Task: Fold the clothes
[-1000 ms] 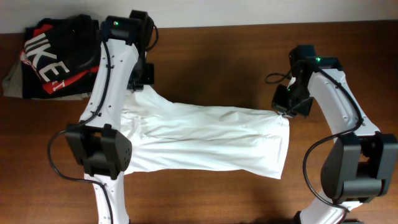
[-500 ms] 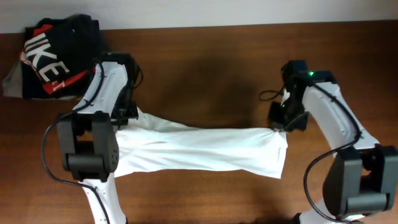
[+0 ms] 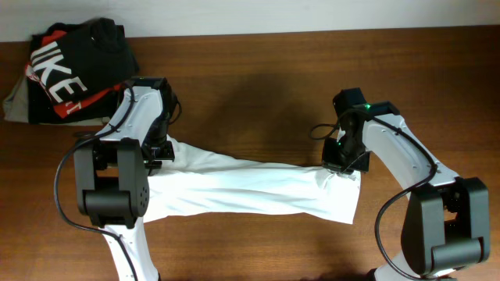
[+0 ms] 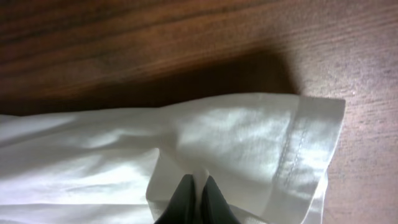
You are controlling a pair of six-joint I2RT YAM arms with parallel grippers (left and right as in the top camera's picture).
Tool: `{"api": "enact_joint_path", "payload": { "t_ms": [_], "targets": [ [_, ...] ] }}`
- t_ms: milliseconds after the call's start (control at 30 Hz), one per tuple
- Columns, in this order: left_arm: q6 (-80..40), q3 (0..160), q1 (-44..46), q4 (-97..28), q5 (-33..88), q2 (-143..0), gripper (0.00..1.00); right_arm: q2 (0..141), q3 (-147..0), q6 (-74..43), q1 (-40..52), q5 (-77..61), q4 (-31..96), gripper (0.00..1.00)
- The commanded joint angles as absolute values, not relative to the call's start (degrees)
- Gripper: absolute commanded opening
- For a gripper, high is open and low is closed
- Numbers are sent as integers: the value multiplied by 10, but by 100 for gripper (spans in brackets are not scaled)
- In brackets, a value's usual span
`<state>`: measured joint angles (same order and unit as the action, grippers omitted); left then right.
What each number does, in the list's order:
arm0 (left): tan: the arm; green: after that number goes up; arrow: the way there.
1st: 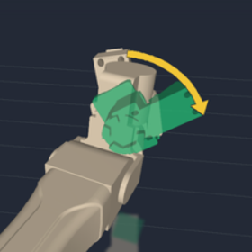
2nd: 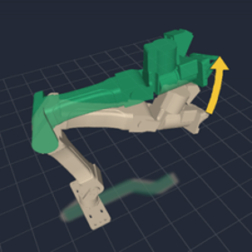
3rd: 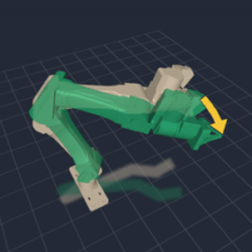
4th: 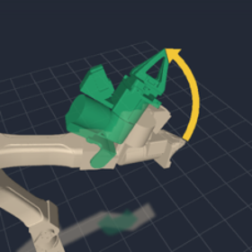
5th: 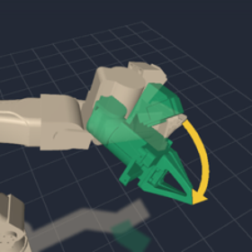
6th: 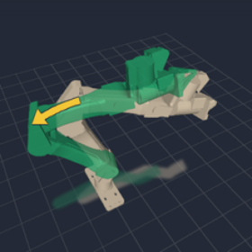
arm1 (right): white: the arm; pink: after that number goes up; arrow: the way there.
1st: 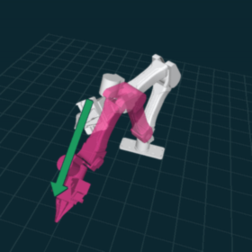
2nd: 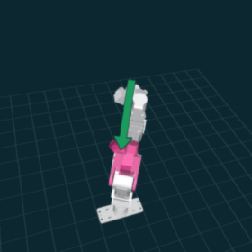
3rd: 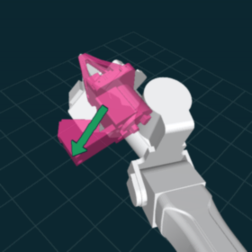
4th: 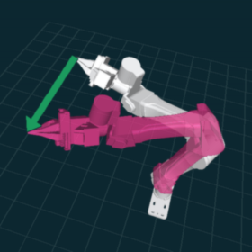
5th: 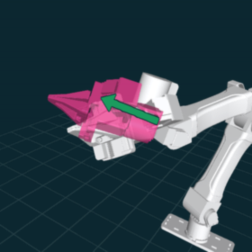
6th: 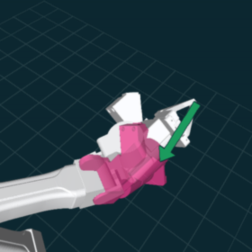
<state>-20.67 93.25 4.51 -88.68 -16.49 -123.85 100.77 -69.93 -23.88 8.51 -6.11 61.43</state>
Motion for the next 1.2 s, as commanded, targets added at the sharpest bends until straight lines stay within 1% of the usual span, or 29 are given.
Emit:
{"api": "enact_joint_path", "payload": {
  "t_ms": [0,67,167,233,267,400,567,667,700,733,800,867,933,967,1000,1067,1100,1133,1167],
  "targets": [
    [-219,929,42,-890,-163,-1220,1,1000,-695,-244,85,-45,603,4],
    [-219,928,42,-881,-163,-1220,1,1000,-695,-243,85,-34,602,4],
    [-220,920,42,-885,-163,-1220,1,1001,-695,-238,85,-14,639,4],
    [-247,893,42,-884,-163,-1220,1,1001,-695,-235,81,-4,652,4],
    [-249,879,42,-876,-160,-1220,1,1001,-695,-214,75,-6,656,4],
    [-285,864,42,-876,-157,-1220,1,1008,-686,-227,51,-3,656,4],
    [-289,809,42,-840,-162,-1220,1,1008,-665,-222,33,7,650,4],
    [-289,803,24,-820,-163,-1220,1,1008,-665,-225,10,7,654,5],
    [-289,803,19,-818,-163,-1220,7,1008,-665,-213,13,4,656,28],
    [-289,803,19,-816,-163,-1220,9,1008,-665,-213,18,5,660,47],
    [-288,817,19,-826,-170,-1220,9,1008,-665,-213,23,5,670,54],
    [-289,873,19,-863,-174,-1214,9,1007,-672,-213,22,4,678,64],
    [-286,939,20,-883,-174,-1176,10,1007,-695,-212,22,5,695,82],
    [-274,974,20,-888,-174,-1141,36,1007,-714,-208,22,5,702,84],
    [-262,986,21,-891,-174,-1119,80,1007,-727,-201,22,5,703,88],
    [-261,990,21,-896,-169,-1075,80,1007,-740,-199,22,4,705,88],
    [-261,989,21,-901,-154,-1071,78,1007,-740,-199,22,2,702,88],
    [-261,985,21,-897,-141,-1071,75,1007,-740,-199,22,1,698,91],
    [-260,974,22,-879,-117,-1071,63,1007,-740,-198,22,-8,692,91]
  ]
}}
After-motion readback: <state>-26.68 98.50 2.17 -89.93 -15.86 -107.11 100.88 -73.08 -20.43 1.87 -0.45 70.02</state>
